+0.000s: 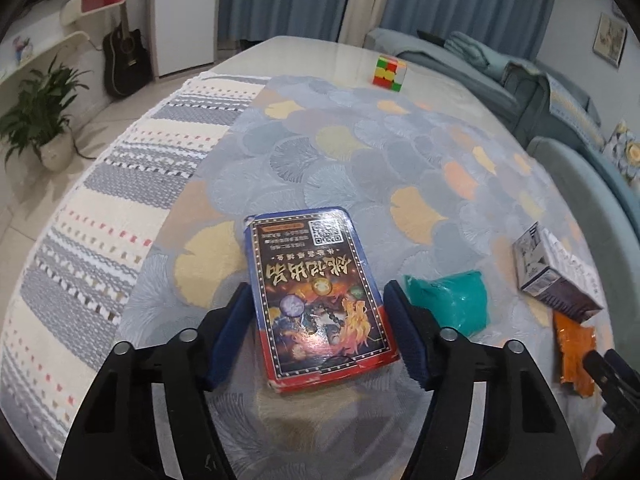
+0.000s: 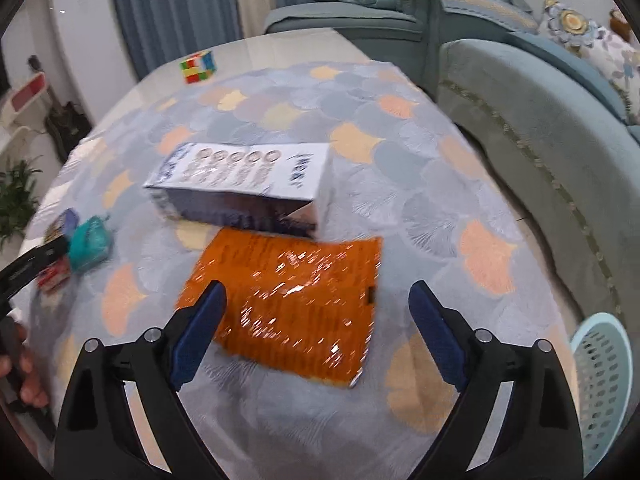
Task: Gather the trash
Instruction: 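Grasp the card box with the left tool while the right tool grasps the orange wrapper, then carry the card box and wrapper over the basket and open both tools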
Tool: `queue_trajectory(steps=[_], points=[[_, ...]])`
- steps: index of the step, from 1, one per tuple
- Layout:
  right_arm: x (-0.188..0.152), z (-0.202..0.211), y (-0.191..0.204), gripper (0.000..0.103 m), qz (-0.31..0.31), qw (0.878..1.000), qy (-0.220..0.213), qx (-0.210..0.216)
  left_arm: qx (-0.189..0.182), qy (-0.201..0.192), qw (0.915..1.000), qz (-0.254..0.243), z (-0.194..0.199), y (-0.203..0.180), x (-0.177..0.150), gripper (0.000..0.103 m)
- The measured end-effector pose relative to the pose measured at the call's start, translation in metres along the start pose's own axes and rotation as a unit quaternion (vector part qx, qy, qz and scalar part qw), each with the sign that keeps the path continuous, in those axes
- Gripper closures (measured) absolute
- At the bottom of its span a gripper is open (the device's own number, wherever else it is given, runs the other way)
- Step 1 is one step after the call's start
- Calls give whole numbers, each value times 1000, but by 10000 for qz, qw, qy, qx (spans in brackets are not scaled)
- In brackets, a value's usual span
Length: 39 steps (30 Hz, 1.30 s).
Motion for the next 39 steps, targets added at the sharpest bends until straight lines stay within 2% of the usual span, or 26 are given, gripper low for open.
queue_trajectory(steps=[2,5,8,10,11,14,16,17,19,22,23,24,31,35,39], points=[[1,-1,-7,14,-150,9999,24,6,-246,-247,9993,157,10,3,1,40],[-2,-12,-15,14,-365,9988,298,108,-531,-522,9970,234,24,4,-1,40],[-3,-18,-10,7,-213,9987,451,94,-511,-588,9969,103,30,-2,-4,40],[-4,-24,3,7,188,9983,508,-211,-455,-623,9970,-43,31,-9,-4,40],[-3,-24,8,7,236,9983,514,-134,-434,-639,9970,-97,32,-11,-5,40],[-3,-21,16,17,344,9983,452,-105,-474,-659,9967,-54,33,-10,-4,40],[-4,-16,19,33,419,9985,350,-90,-507,-655,9966,31,30,-6,-2,40],[-5,-13,20,36,451,9985,294,-120,-515,-659,9965,52,30,-6,-3,40],[-5,-10,19,62,418,9988,221,-101,-497,-677,9965,25,31,-7,-3,40],[-4,-7,15,91,296,9995,145,14,-474,-710,9963,-42,32,-9,-2,40],[-3,-7,15,98,244,9996,137,61,-469,-722,9963,-40,32,-9,-2,40],[-3,-6,14,101,198,9996,118,130,-467,-727,9963,-35,33,-9,-2,40],[-4,13,8,101,-66,9986,-147,502,-481,-742,9961,-80,32,-9,-2,40],[-2,37,5,102,-105,9971,-392,637,-520,-768,9957,-53,34,-8,-2,40],[4,69,-2,102,-144,9951,-657,730,-717,-799,9942,-40,42,-12,-4,40]])
Point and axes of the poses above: each gripper's, at about its wrist camera, not at the fingertips, and z roughly against the way its jaws point, y to its left, x to its top, the point moved 6 cm from there along -z, roughly the way its jaws point, and after that the axes turned 2 degrees about -x, right-handed, at the moved point
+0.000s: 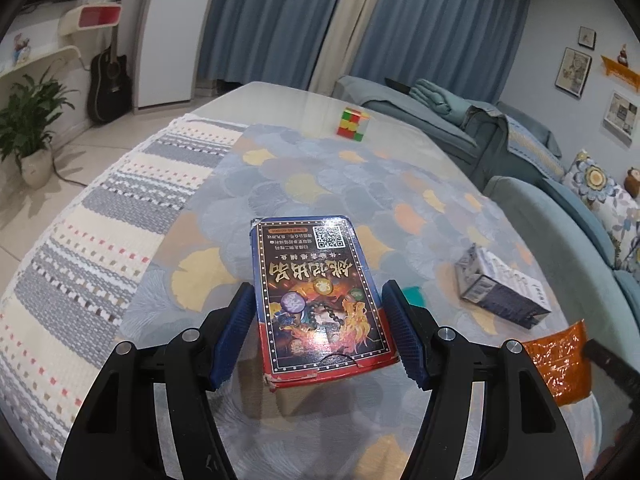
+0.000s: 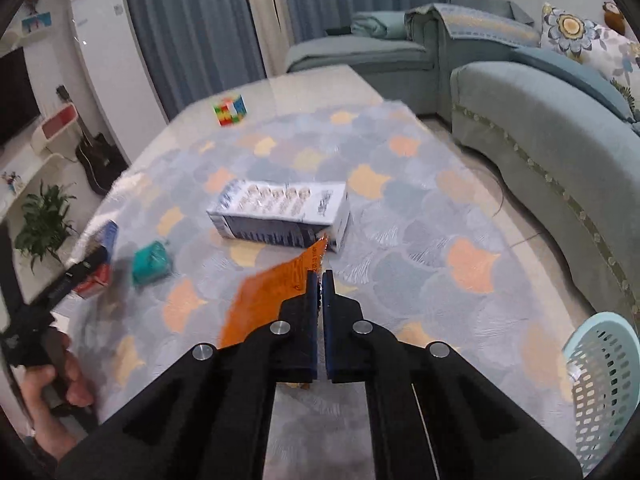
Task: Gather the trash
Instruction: 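Carry the card box and wrapper over the basket and open both tools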
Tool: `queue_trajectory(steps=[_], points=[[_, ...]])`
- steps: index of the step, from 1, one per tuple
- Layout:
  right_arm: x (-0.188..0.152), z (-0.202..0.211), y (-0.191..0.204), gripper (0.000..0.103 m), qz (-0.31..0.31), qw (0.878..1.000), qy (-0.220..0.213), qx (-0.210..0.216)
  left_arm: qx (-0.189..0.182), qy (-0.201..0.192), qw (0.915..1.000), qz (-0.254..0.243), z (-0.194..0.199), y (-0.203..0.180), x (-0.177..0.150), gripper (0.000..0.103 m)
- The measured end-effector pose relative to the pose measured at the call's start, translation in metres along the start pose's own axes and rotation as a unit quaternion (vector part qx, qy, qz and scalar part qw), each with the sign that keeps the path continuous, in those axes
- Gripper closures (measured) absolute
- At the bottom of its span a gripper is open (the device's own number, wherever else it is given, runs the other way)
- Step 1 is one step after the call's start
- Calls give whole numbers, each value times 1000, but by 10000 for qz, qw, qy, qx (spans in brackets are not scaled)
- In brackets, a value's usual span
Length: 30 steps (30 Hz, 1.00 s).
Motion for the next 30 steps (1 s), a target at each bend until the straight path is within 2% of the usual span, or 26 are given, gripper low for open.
queue_trajectory(steps=[3,6,12,17,22,30], points=[[7,27,-7,102,54,9998,-191,-65,-316,-70,9993,171,18,-11,0,40],[10,54,-18,102,55,9992,-366,-150,-549,-184,9983,-31,39,-36,5,40],[8,105,-55,102,-258,9973,-635,-271,-1422,-100,9891,-376,75,-113,3,40],[0,147,-96,102,-528,9941,-795,-525,-2067,214,9759,-665,87,-190,-21,40],[-10,185,-147,102,-825,9884,-954,-851,-2503,515,9606,-1094,92,-268,-57,40],[-43,209,-231,102,-1408,9767,-916,-1335,-3056,1173,9326,-1518,78,-367,-124,40]])
Point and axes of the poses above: each gripper's, at about its wrist camera, not at the fingertips, and z roughly against the way its jaws point, y to its left, x to its top, the point moved 6 cm from there along -z, roughly the way its jaws point, and after that the axes turned 2 degrees about -x, right-handed, at the moved point
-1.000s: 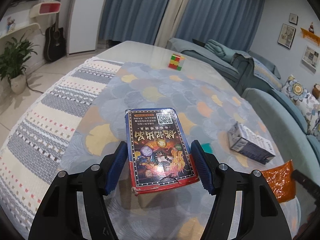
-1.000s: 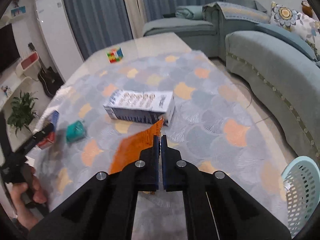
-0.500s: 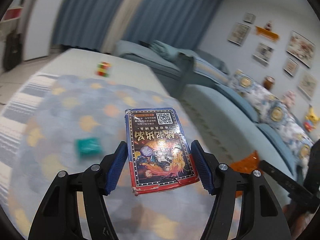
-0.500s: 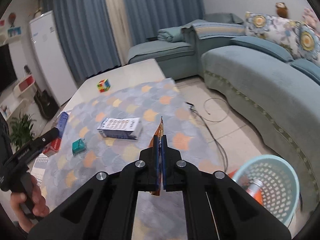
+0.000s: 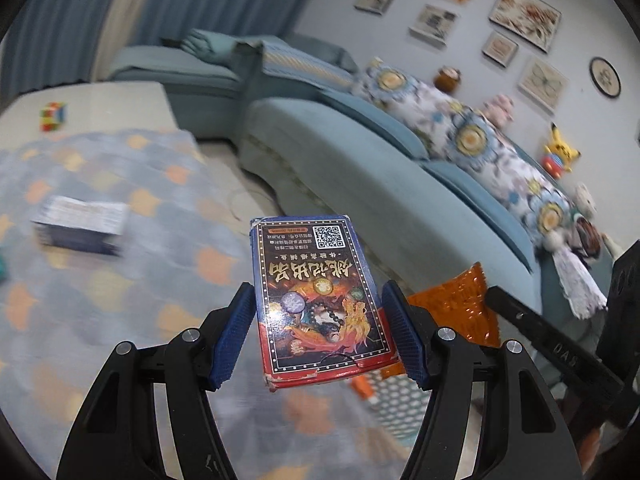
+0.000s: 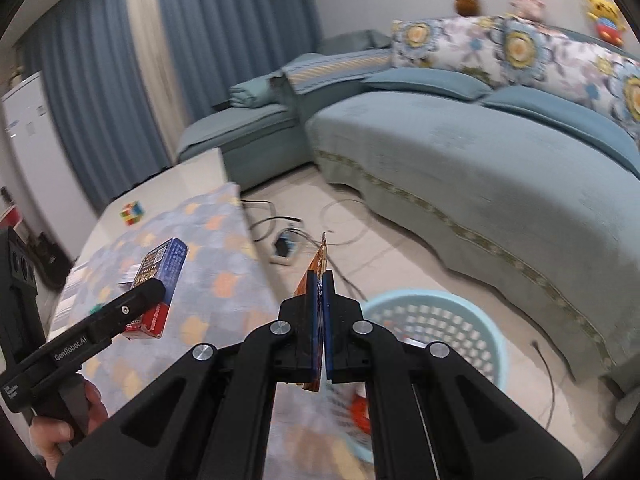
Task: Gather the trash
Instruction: 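Carry the card box and wrapper over the basket and open both tools, then move both open tools back over the table toward the carton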
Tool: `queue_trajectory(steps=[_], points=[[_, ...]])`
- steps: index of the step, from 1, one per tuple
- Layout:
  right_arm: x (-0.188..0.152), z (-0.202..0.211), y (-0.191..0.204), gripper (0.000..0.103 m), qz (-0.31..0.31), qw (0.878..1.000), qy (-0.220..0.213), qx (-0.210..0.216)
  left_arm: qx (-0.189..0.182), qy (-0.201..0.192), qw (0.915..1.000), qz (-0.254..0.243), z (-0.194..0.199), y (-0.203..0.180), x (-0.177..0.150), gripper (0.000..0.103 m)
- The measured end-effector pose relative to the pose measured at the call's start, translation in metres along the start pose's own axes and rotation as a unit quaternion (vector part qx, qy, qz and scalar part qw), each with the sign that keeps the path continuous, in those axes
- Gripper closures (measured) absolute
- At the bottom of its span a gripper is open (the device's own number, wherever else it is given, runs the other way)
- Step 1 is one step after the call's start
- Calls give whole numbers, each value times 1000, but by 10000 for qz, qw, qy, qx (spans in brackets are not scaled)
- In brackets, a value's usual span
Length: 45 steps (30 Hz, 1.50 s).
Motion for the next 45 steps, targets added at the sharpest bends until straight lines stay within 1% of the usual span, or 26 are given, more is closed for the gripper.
queue_trajectory(steps=[4,6,13,17,21,23,24,26,28,30,31,32,33,35,38,42,45], points=[[-15,-8,-39,102,-188,9992,134,-327,-224,326,9992,21,-36,-22,-15,40],[-26,-16,-57,102,-291,9980,280,-483,-297,467,9985,4,-49,-30,-23,40],[-64,-45,-88,102,-420,9922,843,-812,-512,1001,9933,-269,-91,-56,-56,40],[-82,-61,-105,102,-682,9878,1140,-812,-575,1207,9902,-399,-104,-62,-67,39],[-97,-72,-122,100,-985,9822,1421,-733,-663,1314,9876,-551,-110,-70,-73,39],[-102,-72,-131,100,-1093,9801,1477,-757,-697,1355,9865,-596,-111,-71,-75,39],[-104,-72,-134,98,-1123,9793,1494,-775,-712,1371,9861,-618,-112,-72,-76,39],[-109,-72,-140,86,-1148,9780,1579,-739,-720,1396,9853,-668,-115,-77,-78,39],[-111,-70,-145,60,-1143,9776,1575,-805,-737,1430,9846,-690,-116,-78,-80,39],[-111,-62,-148,51,-1126,9788,1446,-912,-773,1494,9832,-705,-119,-79,-84,38],[-110,-61,-148,50,-1140,9792,1409,-915,-791,1523,9826,-708,-121,-81,-84,38],[-109,-58,-149,50,-1180,9792,1389,-896,-816,1569,9817,-700,-122,-80,-87,35],[-109,-56,-150,49,-1219,9791,1373,-874,-828,1616,9810,-689,-124,-80,-88,27],[-106,-54,-150,49,-1212,9799,1337,-856,-790,1661,9811,-596,-125,-76,-90,18],[-100,-47,-147,49,-1110,9820,1232,-909,-800,1685,9814,-449,-122,-66,-89,18],[-89,-42,-134,46,-1003,9855,1097,-824,-721,1494,9852,-424,-105,-52,-76,18],[-81,-39,-117,45,-938,9884,992,-666,-647,1325,9882,-418,-85,-41,-66,18]])
Point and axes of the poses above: each gripper's, at about its wrist camera, not at the fingertips, and z roughly against the way its jaws point, y to its left, x to its top, the point moved 6 cm from there along -z, roughly the way its jaws point, and after that the axes turned 2 degrees about -x, right-handed, at the moved point
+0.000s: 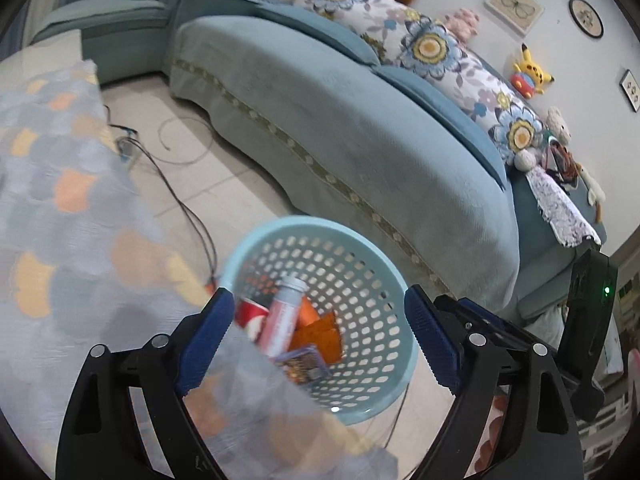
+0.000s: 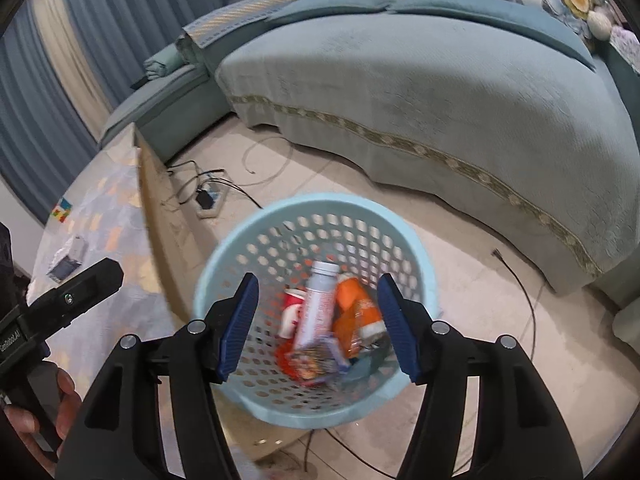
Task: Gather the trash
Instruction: 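Move both open tools back over the table toward the carton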
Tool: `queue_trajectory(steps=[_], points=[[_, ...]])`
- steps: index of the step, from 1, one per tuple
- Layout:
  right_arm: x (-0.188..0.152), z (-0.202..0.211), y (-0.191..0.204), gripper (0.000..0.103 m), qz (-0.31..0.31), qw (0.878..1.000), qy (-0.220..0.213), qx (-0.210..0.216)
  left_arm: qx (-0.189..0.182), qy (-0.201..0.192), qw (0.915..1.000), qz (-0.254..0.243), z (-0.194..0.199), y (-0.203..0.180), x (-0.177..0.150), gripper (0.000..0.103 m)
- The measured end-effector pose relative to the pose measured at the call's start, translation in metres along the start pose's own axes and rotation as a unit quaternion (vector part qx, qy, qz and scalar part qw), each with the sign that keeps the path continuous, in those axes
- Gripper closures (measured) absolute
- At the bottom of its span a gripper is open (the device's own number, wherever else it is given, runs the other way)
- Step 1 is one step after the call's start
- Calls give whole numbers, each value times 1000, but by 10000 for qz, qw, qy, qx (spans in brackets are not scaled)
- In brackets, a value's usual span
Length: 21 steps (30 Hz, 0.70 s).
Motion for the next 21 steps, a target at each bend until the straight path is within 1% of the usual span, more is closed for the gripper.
queue_trajectory(steps=[2,4,6,10,13,15,18,21], points=[[2,4,16,44,92,9999,-67,119,69,-127,9999,26,18,8,3,18],[4,9,31,40,192,9995,-132,220,143,-289,9995,67,39,17,6,18],[5,14,51,39,320,9987,-203,340,212,-412,9989,100,56,24,9,18],[7,19,83,37,533,9968,-263,529,405,-704,9966,147,94,43,14,18],[8,23,115,34,746,9943,-325,690,590,-901,9939,241,121,62,14,18],[8,25,136,32,936,9917,-389,787,752,-1053,9910,357,142,79,14,18],[8,25,168,26,1215,9874,-453,907,1022,-1272,9852,522,169,104,12,18],[6,20,206,25,1551,9812,-446,1060,1428,-1472,9766,650,196,136,9,18]])
Point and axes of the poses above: each gripper's, at about its wrist camera, not at the fingertips, and z roughly against the way its jaws point, y to its left, x to its top, the point moved 6 cm from there along -z, roughly the way its jaws point, and after that the axes turned 2 degrees about -x, right-handed, at the moved point
